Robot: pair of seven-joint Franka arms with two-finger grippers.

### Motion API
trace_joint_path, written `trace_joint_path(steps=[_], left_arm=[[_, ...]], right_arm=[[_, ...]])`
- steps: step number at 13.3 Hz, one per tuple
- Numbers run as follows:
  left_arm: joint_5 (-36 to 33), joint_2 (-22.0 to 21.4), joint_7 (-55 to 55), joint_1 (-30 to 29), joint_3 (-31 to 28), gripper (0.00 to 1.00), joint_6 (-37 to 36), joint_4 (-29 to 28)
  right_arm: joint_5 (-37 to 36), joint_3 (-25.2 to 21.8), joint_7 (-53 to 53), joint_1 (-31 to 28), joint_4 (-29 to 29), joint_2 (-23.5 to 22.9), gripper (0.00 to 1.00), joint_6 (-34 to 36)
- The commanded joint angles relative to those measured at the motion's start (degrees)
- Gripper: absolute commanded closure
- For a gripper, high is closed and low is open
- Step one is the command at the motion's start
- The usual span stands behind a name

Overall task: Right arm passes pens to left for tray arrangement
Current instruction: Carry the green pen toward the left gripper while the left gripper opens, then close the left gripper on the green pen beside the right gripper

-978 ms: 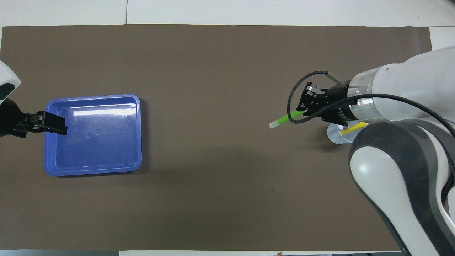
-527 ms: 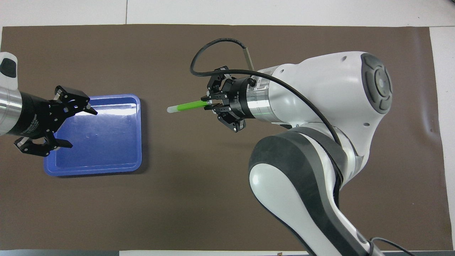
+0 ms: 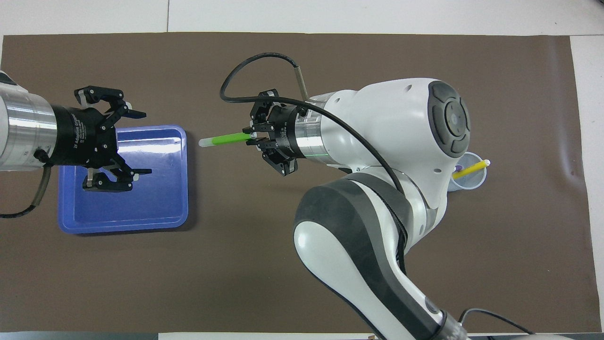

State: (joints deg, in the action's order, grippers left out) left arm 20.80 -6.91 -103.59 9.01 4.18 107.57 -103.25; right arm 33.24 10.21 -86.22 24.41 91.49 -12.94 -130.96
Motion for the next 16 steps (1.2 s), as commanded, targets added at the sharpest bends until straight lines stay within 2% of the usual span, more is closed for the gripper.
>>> trace_joint_path(steps=[1, 3, 6, 9, 12, 14, 16], left_arm=[[7.21, -2.66, -3.02, -0.05, -0.31, 0.0, 5.0, -6.25], [10.47, -4.07, -3.46, 0.48, -0.31, 0.0, 10.18, -10.29], [11.81, -5.83, -3.37, 1.09, -0.22, 0.0, 13.35, -13.9], [11.9, -5.74, -2.93, 3.98, -0.31, 0.0, 14.59, -14.79], [11.72, -5.83, -1.44, 4.61, -0.31, 0.05, 15.03, -14.79], [11.72, -5.75, -0.56, 5.14, -0.31, 0.12, 15.12, -14.71], [11.63, -5.04, 0.05, 4.97, -0.4, 0.13, 14.77, -13.22]], right_arm=[[3.4, 1.56, -1.32, 0.03, -1.57, -0.6, 1.0, 0.27], [3.49, 1.83, -1.84, 0.2, -2.54, -0.86, 1.0, 0.71], [3.32, 2.7, -2.55, 0.2, -2.72, -1.04, 1.0, 0.62], [3.49, 2.71, -3.16, 0.2, -4.91, -1.74, 1.0, 1.06], [3.49, 2.71, -3.43, 0.12, -5.44, -1.83, 1.0, 1.32], [3.49, 2.71, -3.43, 0.12, -5.62, -1.74, 1.0, 2.12], [3.41, 2.71, -3.43, 0.12, -5.62, -1.66, 1.0, 2.12]])
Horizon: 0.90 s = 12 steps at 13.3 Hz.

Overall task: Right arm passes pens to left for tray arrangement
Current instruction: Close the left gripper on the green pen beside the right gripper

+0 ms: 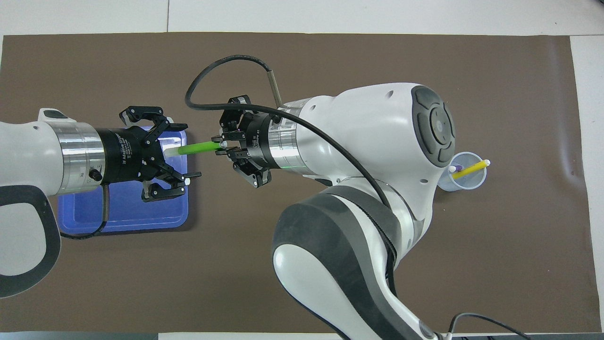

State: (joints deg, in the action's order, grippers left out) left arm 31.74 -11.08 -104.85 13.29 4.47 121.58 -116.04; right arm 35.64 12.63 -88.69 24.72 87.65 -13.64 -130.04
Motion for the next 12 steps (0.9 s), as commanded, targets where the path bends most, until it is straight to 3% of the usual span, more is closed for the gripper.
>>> trace_joint_path(steps=[1, 9, 11, 12], left_arm=[[0.6, -0.78, 1.84, 0.77, -0.69, 0.15, 0.41, 0.11], [0.16, -0.96, 1.85, 0.86, -0.69, 0.35, -1.08, 1.34], [0.16, -1.04, 1.93, 0.86, -0.6, 0.52, -1.08, 1.34], [0.16, -1.05, 2.02, 0.86, -0.6, 0.66, -1.0, 1.34]], right_arm=[[1.01, 0.29, -0.87, -0.2, -1.79, -0.95, 1.0, 1.11], [1.01, 0.29, -0.87, -0.11, -1.7, -1.03, 1.0, 1.02], [0.92, 0.29, -0.78, -0.2, -1.7, -1.03, 1.0, 1.02], [0.92, 0.29, -0.78, -0.2, -1.7, -1.03, 1.0, 1.02]])
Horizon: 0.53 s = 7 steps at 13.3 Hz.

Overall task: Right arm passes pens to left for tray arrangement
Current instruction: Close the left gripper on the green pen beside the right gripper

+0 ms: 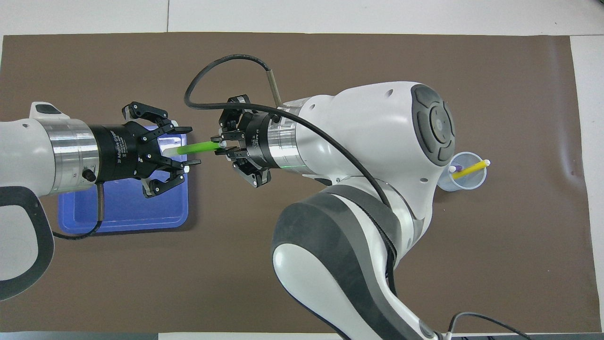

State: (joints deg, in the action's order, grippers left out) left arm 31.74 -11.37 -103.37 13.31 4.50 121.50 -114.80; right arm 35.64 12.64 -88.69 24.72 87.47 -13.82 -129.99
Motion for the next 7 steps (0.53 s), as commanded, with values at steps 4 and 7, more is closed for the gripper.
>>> trace_joint_path(steps=[4, 7], left_arm=[[0.16, -0.76, 0.63, 0.75, -0.63, 1.0, -0.83, 0.1], [0.16, -0.76, 0.28, 0.22, -0.63, 1.0, -0.56, 0.01]], right_arm=[[0.92, 0.28, -0.78, -0.2, -1.52, -0.85, 1.0, 0.96], [0.92, 0.28, -0.78, -0.2, -1.52, -0.85, 1.0, 1.05]])
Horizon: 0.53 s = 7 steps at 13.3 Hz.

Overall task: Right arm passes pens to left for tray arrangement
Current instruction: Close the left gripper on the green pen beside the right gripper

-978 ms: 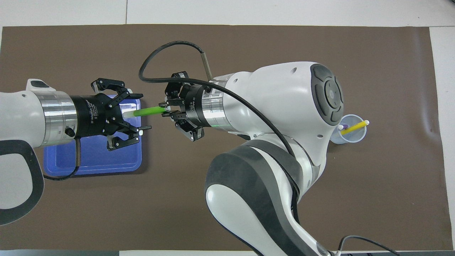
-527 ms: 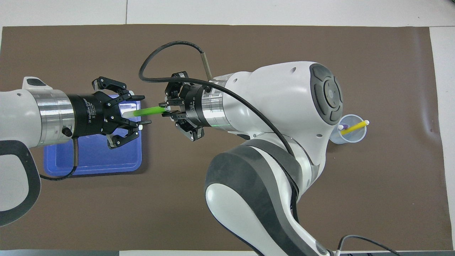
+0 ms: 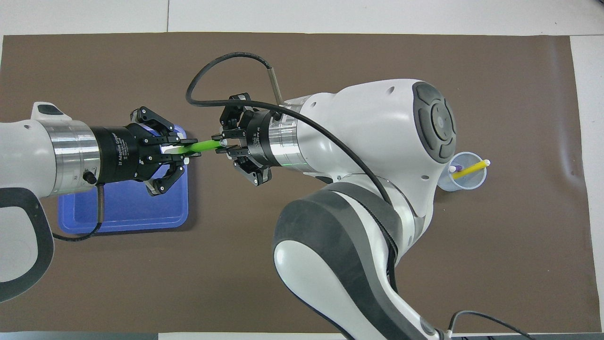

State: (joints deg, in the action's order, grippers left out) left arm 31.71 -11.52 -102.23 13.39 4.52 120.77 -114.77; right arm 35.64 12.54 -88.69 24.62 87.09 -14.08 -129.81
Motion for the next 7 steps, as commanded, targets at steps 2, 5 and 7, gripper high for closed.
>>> trace_joint_path(steps=[2, 5, 7], left_arm=[[0.2, -0.61, -1.48, 0.14, -0.65, 1.0, 0.34, -0.1], [0.2, -0.61, -1.57, 0.14, -0.65, 1.0, 0.51, -0.1], [0.2, -0.61, -1.57, 0.05, -0.74, 1.0, 0.51, -0.1]], right_arm=[[0.74, 0.38, -0.78, -0.1, -1.13, -0.6, 1.0, 0.78], [0.57, 0.38, -0.78, -0.19, -1.13, -0.6, 1.0, 0.87], [-0.66, 0.29, -0.34, -0.1, -1.13, -0.6, 0.11, 0.78]])
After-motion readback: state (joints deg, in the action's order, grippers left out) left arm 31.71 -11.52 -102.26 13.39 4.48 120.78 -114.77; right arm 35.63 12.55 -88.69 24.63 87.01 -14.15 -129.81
